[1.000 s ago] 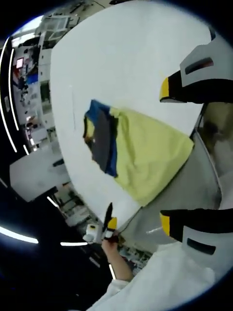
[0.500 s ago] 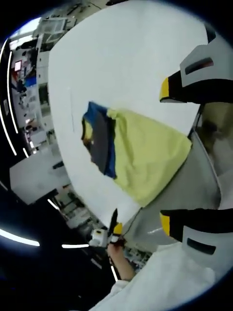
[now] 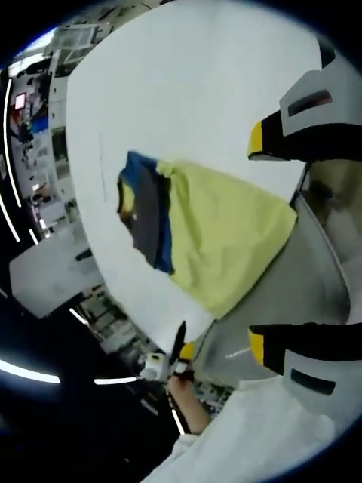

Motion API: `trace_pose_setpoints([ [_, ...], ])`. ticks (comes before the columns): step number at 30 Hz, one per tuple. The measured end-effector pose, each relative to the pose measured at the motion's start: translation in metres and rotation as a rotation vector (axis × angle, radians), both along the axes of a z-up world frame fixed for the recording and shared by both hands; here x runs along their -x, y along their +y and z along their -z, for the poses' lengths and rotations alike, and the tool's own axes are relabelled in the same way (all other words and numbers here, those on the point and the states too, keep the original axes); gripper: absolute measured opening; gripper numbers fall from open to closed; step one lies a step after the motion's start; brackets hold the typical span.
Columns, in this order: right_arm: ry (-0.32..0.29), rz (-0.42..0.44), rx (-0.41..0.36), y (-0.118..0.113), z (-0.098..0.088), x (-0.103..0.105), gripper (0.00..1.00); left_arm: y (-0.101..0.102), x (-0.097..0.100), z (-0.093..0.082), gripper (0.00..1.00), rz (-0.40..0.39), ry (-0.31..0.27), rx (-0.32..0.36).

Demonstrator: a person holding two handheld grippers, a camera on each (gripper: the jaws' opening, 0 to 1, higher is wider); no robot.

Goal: Fold the garment on the visible template until the final outline fits inside the template.

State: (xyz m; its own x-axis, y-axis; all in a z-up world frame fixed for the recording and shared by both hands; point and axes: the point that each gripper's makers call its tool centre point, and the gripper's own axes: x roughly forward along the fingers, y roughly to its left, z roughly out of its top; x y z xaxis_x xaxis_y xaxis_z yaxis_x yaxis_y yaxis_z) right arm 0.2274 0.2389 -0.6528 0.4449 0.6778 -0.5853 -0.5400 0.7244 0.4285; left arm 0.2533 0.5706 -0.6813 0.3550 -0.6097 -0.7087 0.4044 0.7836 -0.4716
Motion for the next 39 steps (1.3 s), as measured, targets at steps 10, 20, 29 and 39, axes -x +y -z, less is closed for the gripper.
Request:
trace_pose_setpoints([
  [10,0.036,-0.008,0.007,0.004,0.015,0.000,0.88,0.001,0.008,0.019,0.90,-0.022,0.047,0.013],
  [20,0.068,-0.010,-0.002,0.007,0.023,0.001,0.86,0.002,0.014,0.032,0.88,-0.029,0.076,0.017],
  [29,0.124,-0.020,0.015,0.013,0.039,0.007,0.85,0.003,0.022,0.037,0.83,-0.031,0.102,0.029],
  [39,0.155,-0.011,-0.014,0.015,0.044,0.010,0.82,0.002,0.023,0.043,0.77,-0.024,0.120,0.041],
])
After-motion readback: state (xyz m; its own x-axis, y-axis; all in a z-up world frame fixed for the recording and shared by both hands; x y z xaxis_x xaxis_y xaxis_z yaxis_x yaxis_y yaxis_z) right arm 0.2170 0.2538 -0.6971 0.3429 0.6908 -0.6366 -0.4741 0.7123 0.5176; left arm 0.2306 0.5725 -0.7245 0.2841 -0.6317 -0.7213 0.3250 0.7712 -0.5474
